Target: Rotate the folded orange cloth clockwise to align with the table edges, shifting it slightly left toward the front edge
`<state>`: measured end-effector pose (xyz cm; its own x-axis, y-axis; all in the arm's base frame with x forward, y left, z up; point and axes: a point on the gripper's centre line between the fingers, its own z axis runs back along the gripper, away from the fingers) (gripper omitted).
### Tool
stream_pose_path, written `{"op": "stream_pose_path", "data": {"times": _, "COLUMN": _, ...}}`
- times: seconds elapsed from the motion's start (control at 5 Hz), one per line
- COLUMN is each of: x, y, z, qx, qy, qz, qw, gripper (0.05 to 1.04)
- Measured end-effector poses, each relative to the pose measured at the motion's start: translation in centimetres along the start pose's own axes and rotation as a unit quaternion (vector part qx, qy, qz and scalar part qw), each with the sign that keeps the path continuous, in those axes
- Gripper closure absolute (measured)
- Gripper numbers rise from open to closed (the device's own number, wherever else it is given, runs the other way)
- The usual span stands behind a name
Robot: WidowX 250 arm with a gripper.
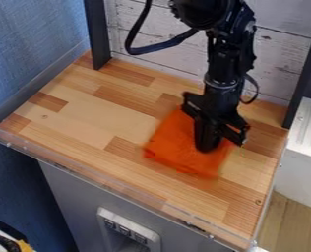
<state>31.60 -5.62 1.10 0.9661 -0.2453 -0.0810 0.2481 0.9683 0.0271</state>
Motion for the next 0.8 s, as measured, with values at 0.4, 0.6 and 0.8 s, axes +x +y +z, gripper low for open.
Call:
{"op": "stream_pose_path", "data": {"times": 0.4, "x": -1.1, "y": 0.2, "z": 2.4, "qx": 0.006, "qy": -0.016, "qz": 0.089, "qw": 0.9959, "gripper": 0.615}}
{"op": "stream_pose_path", "data": {"times": 0.6, "x": -1.5, "y": 0.0, "z": 2.9, "qx": 0.004, "qy": -0.031, "qz": 0.109, "qw": 0.9936, "gripper": 0.311}}
{"op": "stream_pose_path", "data": {"times": 0.8, "x": -1.5, "y": -0.2, "z": 3.4, "qx": -0.007, "qy": -0.049, "qz": 0.125, "qw": 0.9908, "gripper": 0.089}}
